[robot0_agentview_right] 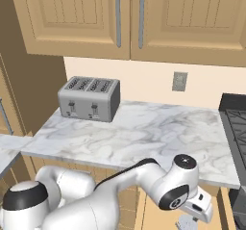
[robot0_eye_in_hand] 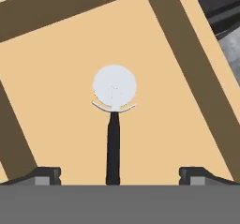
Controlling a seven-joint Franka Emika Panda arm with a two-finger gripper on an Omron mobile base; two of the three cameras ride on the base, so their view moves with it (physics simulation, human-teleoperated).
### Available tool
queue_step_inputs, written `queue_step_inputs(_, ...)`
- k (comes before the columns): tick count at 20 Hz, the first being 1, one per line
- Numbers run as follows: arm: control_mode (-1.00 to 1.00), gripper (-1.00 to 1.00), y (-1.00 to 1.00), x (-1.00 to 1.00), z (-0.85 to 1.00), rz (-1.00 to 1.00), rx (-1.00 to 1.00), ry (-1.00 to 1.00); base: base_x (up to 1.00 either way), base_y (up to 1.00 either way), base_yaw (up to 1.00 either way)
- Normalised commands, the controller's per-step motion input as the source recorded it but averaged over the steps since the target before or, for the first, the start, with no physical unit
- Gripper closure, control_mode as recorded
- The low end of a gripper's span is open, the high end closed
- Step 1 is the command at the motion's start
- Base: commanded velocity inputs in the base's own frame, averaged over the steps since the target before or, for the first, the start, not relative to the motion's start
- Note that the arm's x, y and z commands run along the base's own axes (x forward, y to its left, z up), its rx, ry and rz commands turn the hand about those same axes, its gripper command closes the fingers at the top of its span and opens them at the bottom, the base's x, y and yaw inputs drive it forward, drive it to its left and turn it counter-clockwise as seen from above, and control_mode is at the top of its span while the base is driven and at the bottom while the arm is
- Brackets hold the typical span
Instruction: Take the pizza cutter from the drawer on the right and place it on the dining counter for cutting.
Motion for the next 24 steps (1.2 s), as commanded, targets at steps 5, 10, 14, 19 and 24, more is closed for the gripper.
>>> queue_step_inputs(5, -1.00, -1.00, 0.00, 0.12, -0.13, 0.01, 0.00, 0.00, 0.00, 0.00, 0.00)
queue_step_inputs(10, -1.00, -1.00, 0.00, 0.14, -0.30, 0.00, 0.00, 0.00, 0.00, 0.00, 0.00)
queue_step_inputs(14, -1.00, -1.00, 0.00, 0.01, -0.39, 0.00, 0.00, 0.00, 0.00, 0.00, 0.00)
queue_step_inputs(19, -1.00, -1.00, 0.00, 0.00, -0.33, 0.00, 0.00, 0.00, 0.00, 0.00, 0.00)
queue_step_inputs(24, -1.00, -1.00, 0.00, 0.00, -0.26, 0.01, 0.00, 0.00, 0.00, 0.00, 0.00)
